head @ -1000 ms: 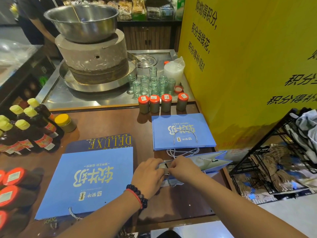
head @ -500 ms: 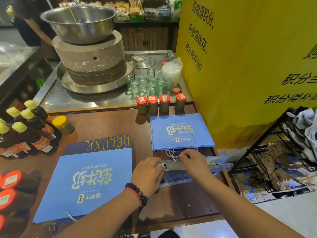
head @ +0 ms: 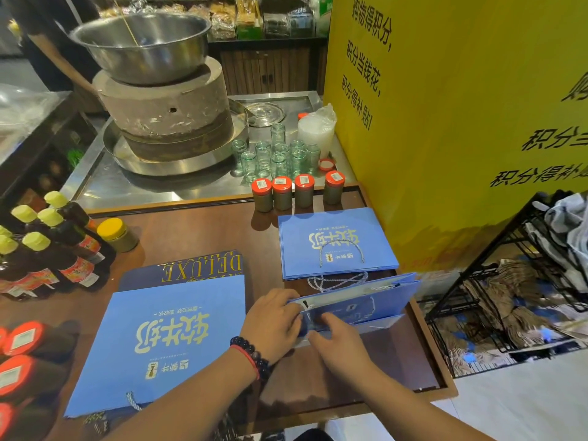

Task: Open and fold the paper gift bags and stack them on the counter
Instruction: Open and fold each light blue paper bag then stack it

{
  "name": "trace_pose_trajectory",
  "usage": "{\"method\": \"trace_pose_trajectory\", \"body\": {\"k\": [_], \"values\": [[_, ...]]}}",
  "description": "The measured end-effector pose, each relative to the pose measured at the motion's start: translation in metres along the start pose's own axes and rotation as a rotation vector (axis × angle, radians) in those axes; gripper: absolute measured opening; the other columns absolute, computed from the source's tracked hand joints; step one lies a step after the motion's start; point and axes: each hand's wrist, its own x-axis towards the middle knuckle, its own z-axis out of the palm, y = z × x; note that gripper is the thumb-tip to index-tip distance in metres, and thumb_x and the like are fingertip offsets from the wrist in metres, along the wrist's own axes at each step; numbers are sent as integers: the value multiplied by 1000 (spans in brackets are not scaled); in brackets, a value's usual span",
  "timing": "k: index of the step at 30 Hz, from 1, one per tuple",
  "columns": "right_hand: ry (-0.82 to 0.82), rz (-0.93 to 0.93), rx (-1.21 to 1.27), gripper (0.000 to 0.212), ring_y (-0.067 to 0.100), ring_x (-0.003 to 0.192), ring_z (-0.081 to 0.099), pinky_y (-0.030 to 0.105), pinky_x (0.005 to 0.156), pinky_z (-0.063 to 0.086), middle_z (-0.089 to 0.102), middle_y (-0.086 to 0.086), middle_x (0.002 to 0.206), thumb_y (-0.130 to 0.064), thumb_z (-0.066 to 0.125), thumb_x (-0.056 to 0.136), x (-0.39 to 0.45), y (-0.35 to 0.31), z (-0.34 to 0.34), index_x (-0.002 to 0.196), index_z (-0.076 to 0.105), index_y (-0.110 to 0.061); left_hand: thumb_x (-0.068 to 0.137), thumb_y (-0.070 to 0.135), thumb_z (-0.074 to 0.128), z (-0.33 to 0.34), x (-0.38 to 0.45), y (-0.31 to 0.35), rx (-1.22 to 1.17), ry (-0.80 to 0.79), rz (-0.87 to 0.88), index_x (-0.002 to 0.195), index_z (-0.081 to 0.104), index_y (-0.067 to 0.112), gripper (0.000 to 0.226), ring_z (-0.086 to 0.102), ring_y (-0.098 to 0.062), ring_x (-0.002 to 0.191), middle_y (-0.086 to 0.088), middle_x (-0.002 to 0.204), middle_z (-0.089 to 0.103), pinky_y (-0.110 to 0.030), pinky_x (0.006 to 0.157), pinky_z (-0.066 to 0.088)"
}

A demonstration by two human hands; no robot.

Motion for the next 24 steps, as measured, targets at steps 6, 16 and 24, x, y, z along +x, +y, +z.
{"method": "trace_pose_trajectory", "body": {"k": [6, 16, 24], "values": [[-130, -121, -16, 25, 11, 70, 52, 34, 71, 46, 61, 5, 75, -28, 54, 96, -3, 9, 14, 78, 59, -12, 84, 32, 52, 1, 1, -1, -10, 10, -13, 84, 75, 19, 27, 62, -16, 90, 6, 99, 67, -30, 64, 52], [-229, -382, -365, 26, -1, 80, 38, 12, 71, 32, 55, -7, 89, -30, 54, 95, -18, 31, 3, 97, 72, -12, 77, 25, 59, 1, 7, -1, 13, 43, -24, 76, 75, 17, 17, 64, -17, 86, 4, 95, 68, -32, 62, 54], [-23, -559, -746, 29, 16, 83, 54, 31, 69, 50, 64, -5, 91, -41, 49, 86, -22, 25, -10, 84, 72, -24, 83, 30, 53, 2, 4, 0, 25, 77, -11, 78, 73, 20, 23, 62, -13, 79, 8, 90, 66, -27, 56, 50]]}}
